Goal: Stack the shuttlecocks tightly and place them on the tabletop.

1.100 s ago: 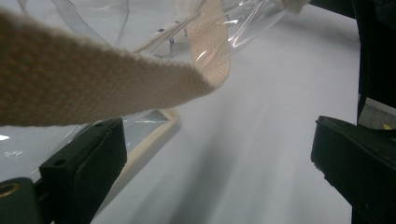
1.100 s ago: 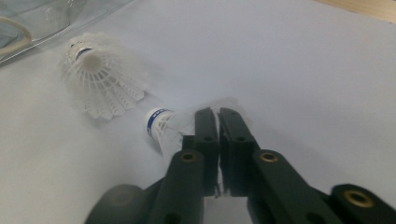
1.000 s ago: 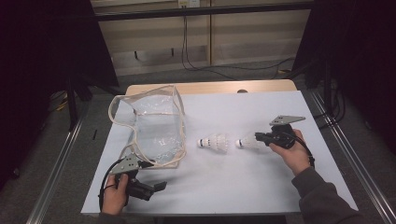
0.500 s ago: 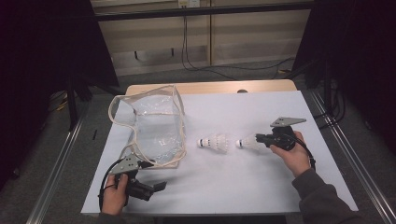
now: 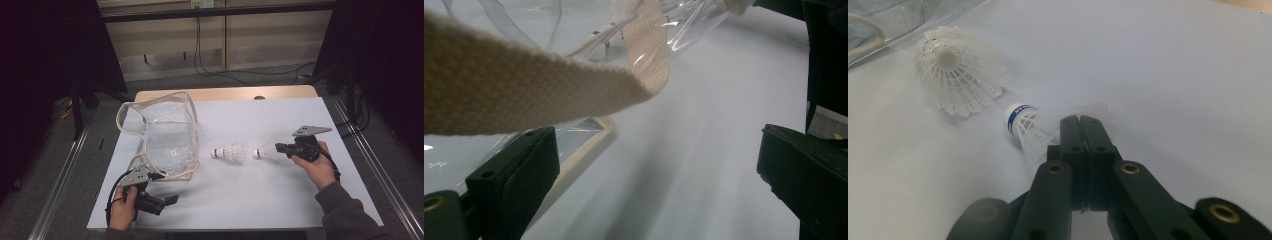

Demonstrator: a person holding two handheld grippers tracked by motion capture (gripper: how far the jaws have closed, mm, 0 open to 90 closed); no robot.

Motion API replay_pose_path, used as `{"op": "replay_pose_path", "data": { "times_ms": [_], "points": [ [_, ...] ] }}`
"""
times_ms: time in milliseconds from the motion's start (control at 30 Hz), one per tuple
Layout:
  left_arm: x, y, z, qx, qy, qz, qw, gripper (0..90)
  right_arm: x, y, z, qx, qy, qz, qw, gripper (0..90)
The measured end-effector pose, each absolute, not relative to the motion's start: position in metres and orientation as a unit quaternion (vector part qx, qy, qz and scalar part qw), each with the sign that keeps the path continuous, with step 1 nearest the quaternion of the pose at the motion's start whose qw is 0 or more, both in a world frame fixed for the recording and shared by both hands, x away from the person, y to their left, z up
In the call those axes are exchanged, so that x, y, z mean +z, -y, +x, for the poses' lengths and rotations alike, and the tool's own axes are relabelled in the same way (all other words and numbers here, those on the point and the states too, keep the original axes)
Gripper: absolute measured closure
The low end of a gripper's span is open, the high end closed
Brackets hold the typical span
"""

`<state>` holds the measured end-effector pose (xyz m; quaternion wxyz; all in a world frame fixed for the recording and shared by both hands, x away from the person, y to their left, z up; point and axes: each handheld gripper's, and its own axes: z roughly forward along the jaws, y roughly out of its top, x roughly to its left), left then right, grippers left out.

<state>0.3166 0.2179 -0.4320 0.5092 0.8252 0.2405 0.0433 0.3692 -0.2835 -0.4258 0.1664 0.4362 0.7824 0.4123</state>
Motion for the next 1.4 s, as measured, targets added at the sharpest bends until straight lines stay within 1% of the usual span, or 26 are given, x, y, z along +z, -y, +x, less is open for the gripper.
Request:
{"op": "replay_pose_path", "data": {
  "times_ms": [233,400,567,933,1400],
  "points": [
    [-0.432,-0.218,0.317,0.042,-0.24,0.825,0.511,3.5,-0.426,0.287,0.367,0.411,-0.78,0.44,0.169,85.0],
    [-0.432,-0.217,0.317,0.044,-0.239,0.826,0.509,3.5,-0.424,0.289,0.363,0.407,-0.782,0.437,0.178,79.8],
    [-0.432,-0.218,0.317,0.043,-0.24,0.826,0.509,3.5,-0.421,0.292,0.36,0.414,-0.779,0.434,0.181,78.1],
    [-0.432,-0.218,0.317,0.042,-0.24,0.826,0.509,3.6,-0.411,0.297,0.355,0.428,-0.772,0.432,0.186,70.3],
    [-0.432,-0.217,0.317,0.042,-0.241,0.824,0.51,3.5,-0.409,0.29,0.349,0.443,-0.773,0.423,0.169,49.9]
  ]
}}
